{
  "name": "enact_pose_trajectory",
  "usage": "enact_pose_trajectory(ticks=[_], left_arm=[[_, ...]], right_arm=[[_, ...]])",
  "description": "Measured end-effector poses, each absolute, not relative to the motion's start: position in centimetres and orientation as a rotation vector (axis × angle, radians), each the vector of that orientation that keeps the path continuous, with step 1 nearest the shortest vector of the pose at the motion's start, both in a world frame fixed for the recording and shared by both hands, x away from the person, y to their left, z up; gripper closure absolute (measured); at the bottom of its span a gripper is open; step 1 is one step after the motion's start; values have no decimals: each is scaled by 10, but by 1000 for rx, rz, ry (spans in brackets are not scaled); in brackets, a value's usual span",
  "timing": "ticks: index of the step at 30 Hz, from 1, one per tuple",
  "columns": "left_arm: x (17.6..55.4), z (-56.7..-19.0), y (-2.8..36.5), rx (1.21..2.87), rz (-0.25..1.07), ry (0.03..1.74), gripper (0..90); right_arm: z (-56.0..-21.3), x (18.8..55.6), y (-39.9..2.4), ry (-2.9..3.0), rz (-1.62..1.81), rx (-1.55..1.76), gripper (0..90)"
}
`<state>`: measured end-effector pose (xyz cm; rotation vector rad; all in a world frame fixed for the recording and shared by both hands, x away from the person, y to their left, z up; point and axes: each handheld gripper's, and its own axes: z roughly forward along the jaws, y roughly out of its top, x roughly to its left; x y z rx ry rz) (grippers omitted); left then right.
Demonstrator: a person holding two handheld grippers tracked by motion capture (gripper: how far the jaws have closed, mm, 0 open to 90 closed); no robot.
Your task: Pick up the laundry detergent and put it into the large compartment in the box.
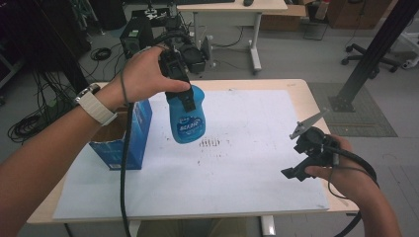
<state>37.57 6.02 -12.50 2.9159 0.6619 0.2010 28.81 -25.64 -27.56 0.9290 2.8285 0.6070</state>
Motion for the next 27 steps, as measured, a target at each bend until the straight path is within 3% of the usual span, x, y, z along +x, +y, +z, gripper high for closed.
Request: enact_pose_trajectory(ticks=[27], left_arm=[[381, -92, 88, 2795, 247, 1055, 376]], right_arm=[[-268, 291, -252, 2825, 620, 871, 115]])
